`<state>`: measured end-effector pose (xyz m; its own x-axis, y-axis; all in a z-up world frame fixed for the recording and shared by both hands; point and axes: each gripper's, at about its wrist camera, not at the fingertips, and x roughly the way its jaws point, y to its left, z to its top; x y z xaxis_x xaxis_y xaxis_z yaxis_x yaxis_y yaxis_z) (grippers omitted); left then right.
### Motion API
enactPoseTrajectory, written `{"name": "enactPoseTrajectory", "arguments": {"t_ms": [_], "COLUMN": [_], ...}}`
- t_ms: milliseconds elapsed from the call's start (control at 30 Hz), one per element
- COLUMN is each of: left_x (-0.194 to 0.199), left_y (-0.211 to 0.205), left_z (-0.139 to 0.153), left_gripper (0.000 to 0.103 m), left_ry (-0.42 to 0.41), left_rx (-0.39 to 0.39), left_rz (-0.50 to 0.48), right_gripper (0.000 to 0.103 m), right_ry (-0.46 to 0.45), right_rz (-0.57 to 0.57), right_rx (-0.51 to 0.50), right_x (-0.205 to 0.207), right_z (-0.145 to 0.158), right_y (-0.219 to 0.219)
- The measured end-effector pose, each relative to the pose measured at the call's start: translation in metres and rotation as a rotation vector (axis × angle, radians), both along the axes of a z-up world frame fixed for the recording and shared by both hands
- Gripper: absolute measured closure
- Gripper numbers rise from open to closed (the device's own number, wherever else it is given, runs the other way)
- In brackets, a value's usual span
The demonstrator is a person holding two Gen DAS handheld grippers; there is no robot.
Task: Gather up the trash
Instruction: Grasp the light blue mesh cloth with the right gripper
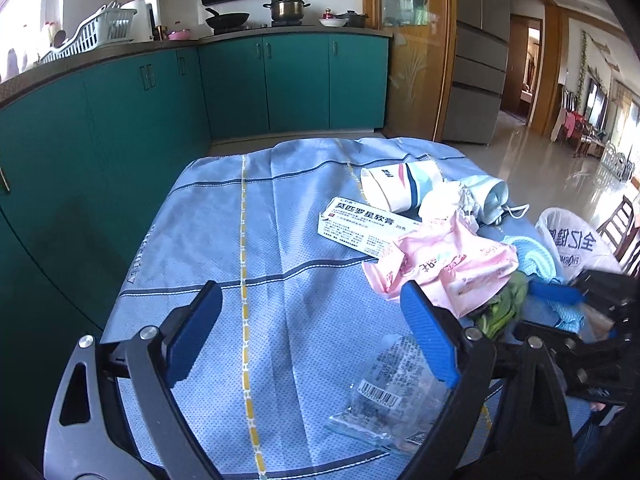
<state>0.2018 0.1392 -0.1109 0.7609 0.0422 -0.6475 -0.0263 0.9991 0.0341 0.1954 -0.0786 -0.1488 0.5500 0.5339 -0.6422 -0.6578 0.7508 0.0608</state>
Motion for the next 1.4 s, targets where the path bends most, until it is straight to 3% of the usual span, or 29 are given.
{"name": "enactPoseTrajectory", "arguments": {"t_ms": [33, 133, 267, 400, 600, 667, 733, 833, 933, 1200, 1400], "left_x": [0.000, -0.001, -0.001, 0.000, 0.004, 0.005, 0.005, 0.005, 0.005, 0.006, 0.005], "left_y": [-0.002, -0.005, -0.007, -0.013, -0.021, -0.023, -0.023, -0.024, -0.024, -0.023, -0.024], "left_z": [0.000, 0.001, 0.001, -0.001, -0.005, -0.006, -0.007, -0.008, -0.008, -0.009, -0.010], "left_gripper": [0.012, 0.012, 0.012, 0.011, 0.011, 0.011, 0.011, 0.011, 0.011, 0.011, 0.011], "left_ry": [-0.001, -0.011, -0.027, -0.032, -0.019, -0.017, -0.016, -0.010, -0.010, -0.007, -0.008], "left_rx": [0.002, 0.003, -0.007, -0.011, -0.001, 0.001, 0.001, 0.001, 0.000, -0.002, -0.002], "left_rz": [-0.005, -0.006, 0.003, -0.002, -0.013, -0.015, -0.014, -0.013, -0.012, -0.009, -0.007], "right_gripper": [0.044, 0.042, 0.032, 0.023, 0.023, 0.028, 0.048, 0.062, 0.066, 0.066, 0.066], "right_ry": [-0.028, -0.092, -0.100, -0.047, 0.090, 0.111, 0.129, 0.130, 0.123, 0.086, 0.076], "right_rz": [-0.003, -0.040, -0.162, -0.283, -0.277, -0.250, -0.217, -0.187, -0.162, -0.079, -0.108], "right_rx": [-0.020, -0.098, -0.138, -0.182, -0.219, -0.211, -0.186, -0.174, -0.163, -0.155, -0.156], "right_x": [-0.002, -0.008, 0.001, 0.018, 0.024, 0.026, 0.024, 0.022, 0.019, 0.007, 0.007], "right_z": [0.002, 0.003, 0.005, 0.000, -0.026, -0.031, -0.032, -0.031, -0.030, -0.025, -0.023], "right_y": [0.003, -0.001, -0.026, -0.053, -0.065, -0.061, -0.058, -0.053, -0.051, -0.033, -0.035]}}
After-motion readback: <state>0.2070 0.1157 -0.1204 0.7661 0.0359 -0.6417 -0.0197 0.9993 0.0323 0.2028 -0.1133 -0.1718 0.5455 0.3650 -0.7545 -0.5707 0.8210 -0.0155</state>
